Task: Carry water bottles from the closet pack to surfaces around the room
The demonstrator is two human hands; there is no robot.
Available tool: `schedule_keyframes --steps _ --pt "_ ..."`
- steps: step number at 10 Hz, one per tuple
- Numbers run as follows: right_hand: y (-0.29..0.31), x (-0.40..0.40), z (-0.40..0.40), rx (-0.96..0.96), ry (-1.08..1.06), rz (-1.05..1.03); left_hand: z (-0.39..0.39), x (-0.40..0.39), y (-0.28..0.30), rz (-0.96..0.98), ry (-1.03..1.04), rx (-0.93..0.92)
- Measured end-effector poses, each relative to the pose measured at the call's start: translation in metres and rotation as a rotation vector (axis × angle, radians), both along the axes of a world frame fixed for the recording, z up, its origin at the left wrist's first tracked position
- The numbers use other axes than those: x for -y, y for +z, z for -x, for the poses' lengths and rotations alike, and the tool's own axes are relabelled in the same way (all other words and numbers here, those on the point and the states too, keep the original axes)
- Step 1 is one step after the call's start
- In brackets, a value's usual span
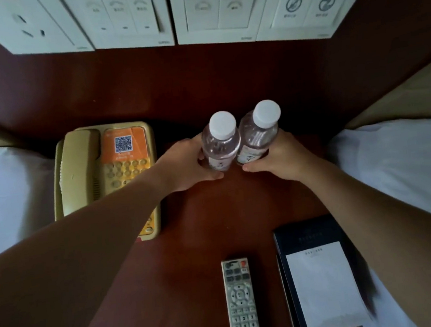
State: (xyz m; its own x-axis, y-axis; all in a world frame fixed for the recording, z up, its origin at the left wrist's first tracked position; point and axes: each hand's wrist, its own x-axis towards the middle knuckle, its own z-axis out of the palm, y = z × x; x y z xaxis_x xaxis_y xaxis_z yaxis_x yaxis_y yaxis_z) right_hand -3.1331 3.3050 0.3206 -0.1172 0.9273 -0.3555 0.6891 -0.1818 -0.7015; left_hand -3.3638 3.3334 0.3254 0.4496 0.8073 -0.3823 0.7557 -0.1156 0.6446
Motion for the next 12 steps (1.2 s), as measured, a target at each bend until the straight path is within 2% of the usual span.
schedule_keyframes --steps 2,7,9,11,12 --pt "-0.004 -0.003 -0.004 -0.004 0.000 0.002 -0.001 0.000 0.000 0.062 0.090 0.137" --pt "0.000 -0.008 -0.008 -0.042 0.053 -0.001 -0.005 -0.011 -0.006 0.151 0.144 0.231" --pt "-0.002 -0.008 -0.006 -0.057 0.014 0.011 -0.006 -0.008 -0.009 0.162 0.195 0.271" --pt "-0.001 -0.001 -0.001 -0.059 -0.092 0.091 -0.005 0.003 -0.001 0.128 0.224 0.197" --pt "0.027 0.013 -0.001 -0.004 -0.195 0.073 -0.002 0.022 0.016 0.054 0.310 0.244"
